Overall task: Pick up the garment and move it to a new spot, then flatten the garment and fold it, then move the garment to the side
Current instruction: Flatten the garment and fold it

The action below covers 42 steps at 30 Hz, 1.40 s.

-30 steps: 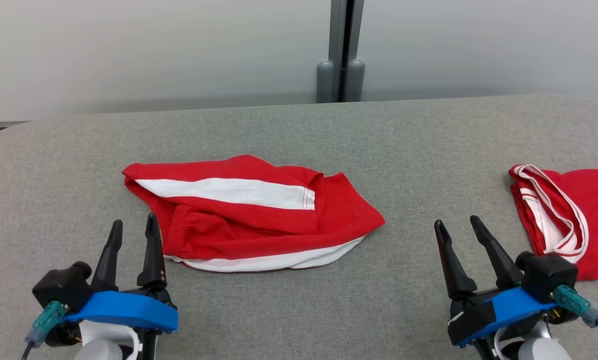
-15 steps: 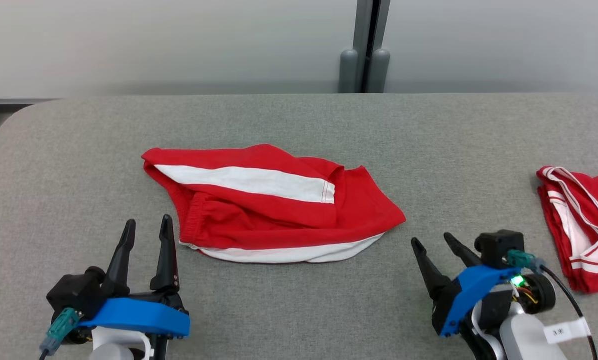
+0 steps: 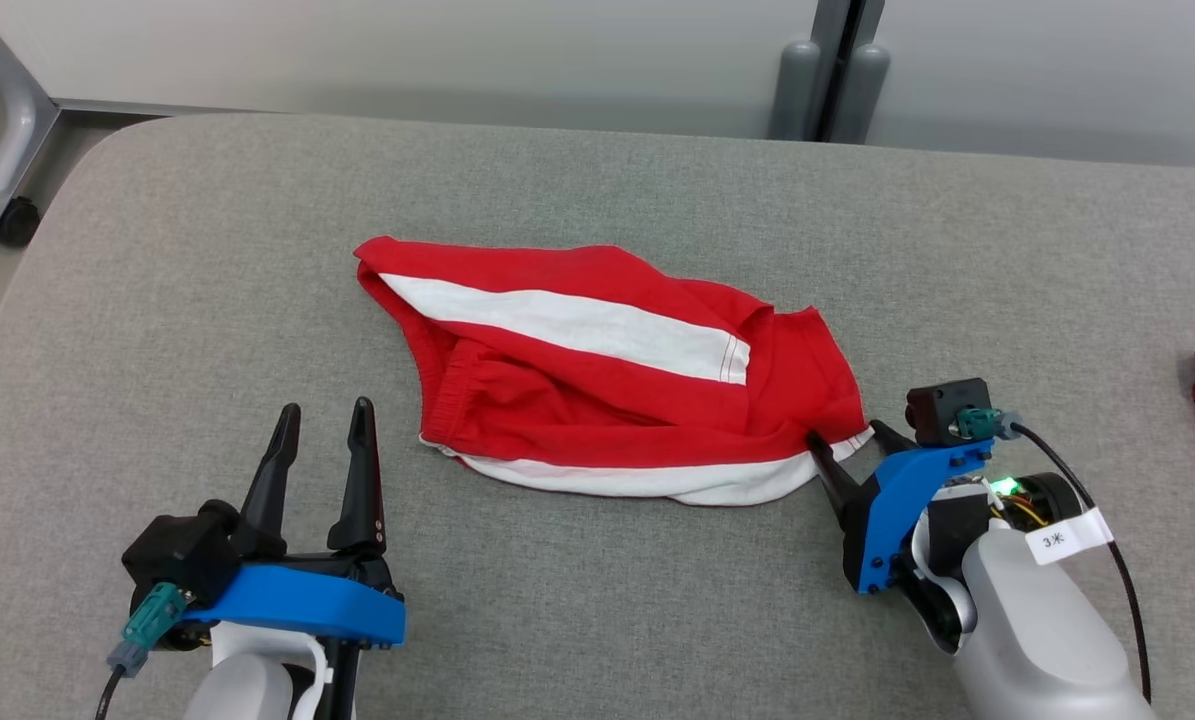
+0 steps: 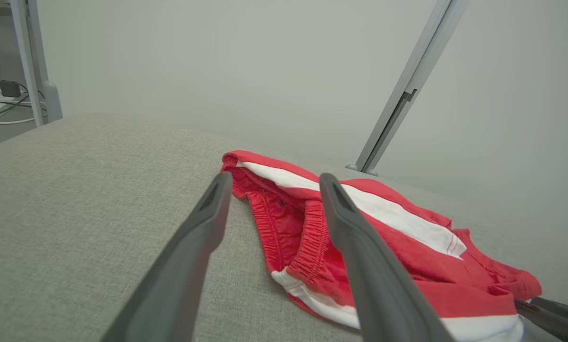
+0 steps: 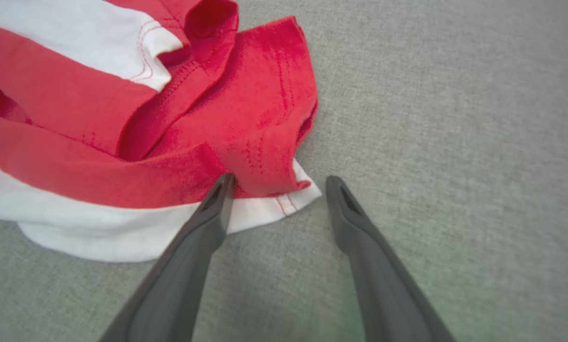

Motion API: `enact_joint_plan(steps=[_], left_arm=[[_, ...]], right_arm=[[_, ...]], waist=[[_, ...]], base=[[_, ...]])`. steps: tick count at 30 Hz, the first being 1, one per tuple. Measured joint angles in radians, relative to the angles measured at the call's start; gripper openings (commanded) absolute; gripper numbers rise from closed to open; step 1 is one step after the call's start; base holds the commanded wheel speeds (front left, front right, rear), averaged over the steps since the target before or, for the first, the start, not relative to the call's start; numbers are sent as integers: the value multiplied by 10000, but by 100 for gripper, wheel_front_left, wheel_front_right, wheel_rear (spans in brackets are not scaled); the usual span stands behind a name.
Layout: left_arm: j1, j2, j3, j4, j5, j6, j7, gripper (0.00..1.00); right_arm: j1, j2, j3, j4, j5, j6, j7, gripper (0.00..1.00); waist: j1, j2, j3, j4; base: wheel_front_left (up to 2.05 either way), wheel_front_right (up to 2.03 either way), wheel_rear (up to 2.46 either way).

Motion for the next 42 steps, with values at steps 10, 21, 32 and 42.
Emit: enact_joint_plan(steps=[10,21,32,42], left_arm=[[13,-146,311,84,171,-134,2,100],[430,-159,562,-8,245,-134,0,100],[586,-104,523,174,234,-128,6,100],[1168,46,556,286,280,86,6,100]], right_arm=[[-451,56,-579,901,295,4,-612,0],[2532,59,-2086,-3423,226,2,-278,0],[4143,96,-2059,-5973,543,2,-270,100],[4663,96,-1900,-6798,-198,2,-1726,100]], waist=[[0,0,-79,2],[-1,0,-449,-762],[0,0,-779,-1251],[-1,0,-1469,-1444]], base=[[0,0,0],[0,0,0],[0,0,0],[0,0,0]])
